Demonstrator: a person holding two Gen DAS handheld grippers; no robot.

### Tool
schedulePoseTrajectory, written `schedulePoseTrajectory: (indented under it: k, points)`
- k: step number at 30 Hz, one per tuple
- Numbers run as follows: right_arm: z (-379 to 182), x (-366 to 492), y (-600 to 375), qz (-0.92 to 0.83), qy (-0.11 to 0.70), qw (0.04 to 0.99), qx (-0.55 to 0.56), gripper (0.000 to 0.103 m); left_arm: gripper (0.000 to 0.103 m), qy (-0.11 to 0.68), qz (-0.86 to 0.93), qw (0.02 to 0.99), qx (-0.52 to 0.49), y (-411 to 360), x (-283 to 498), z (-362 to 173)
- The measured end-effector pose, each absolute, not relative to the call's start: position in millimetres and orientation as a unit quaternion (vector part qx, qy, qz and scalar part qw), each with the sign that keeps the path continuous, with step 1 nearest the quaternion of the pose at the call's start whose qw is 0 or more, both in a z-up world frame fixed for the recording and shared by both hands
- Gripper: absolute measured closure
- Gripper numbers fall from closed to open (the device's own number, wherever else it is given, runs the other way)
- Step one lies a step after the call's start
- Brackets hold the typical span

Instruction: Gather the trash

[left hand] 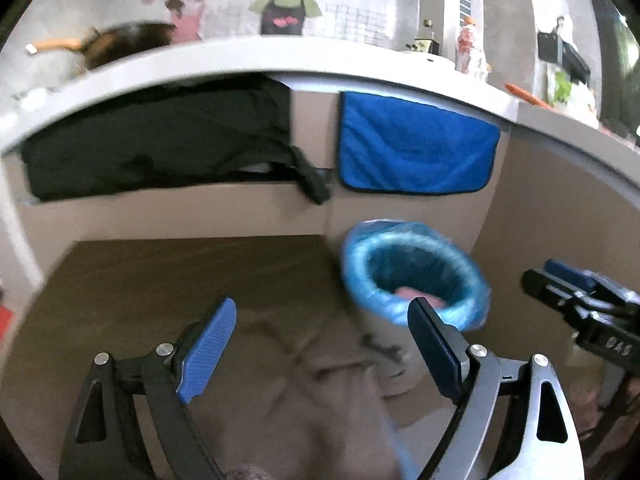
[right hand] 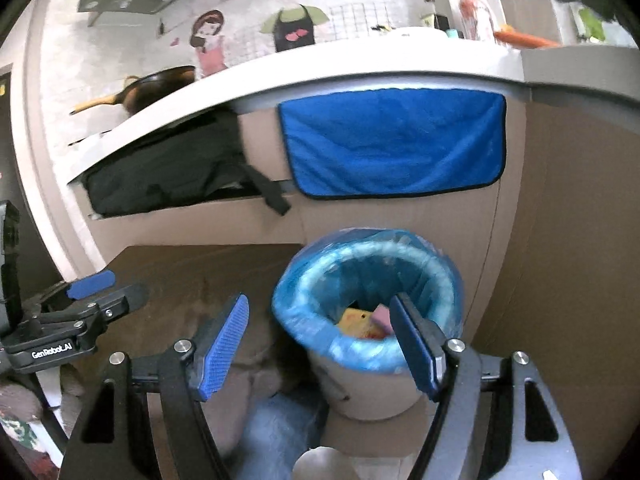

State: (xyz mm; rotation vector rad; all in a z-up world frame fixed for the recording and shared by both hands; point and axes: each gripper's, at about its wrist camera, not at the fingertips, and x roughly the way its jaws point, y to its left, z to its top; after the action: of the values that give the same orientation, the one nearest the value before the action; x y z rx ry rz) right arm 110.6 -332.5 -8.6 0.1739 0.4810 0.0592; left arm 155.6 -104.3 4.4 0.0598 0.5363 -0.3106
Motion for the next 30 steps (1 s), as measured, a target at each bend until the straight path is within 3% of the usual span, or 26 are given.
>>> schedulePoseTrajectory:
  k: [11,22,30]
  points:
    - [-27.5,19.8,-248.2,0.044,0.231,0.969,0.071,0.026,0.016,0.251,-0.034,0.966,0.059,-48.4,46.8,-11.0]
    - [-29.2,-8.8,-210.4,0.021,0.206,0.978,0.019,0.026,0.016,0.229,-0.021,0.972,0.049,-32.1,11.3,-9.1]
    - [-30.8,-10.0,-218.4,0.023,0.204,0.978,0.04,0.026,0.016,0.204,-0.023,0.977,0.057,-32.8,-0.5,-5.0]
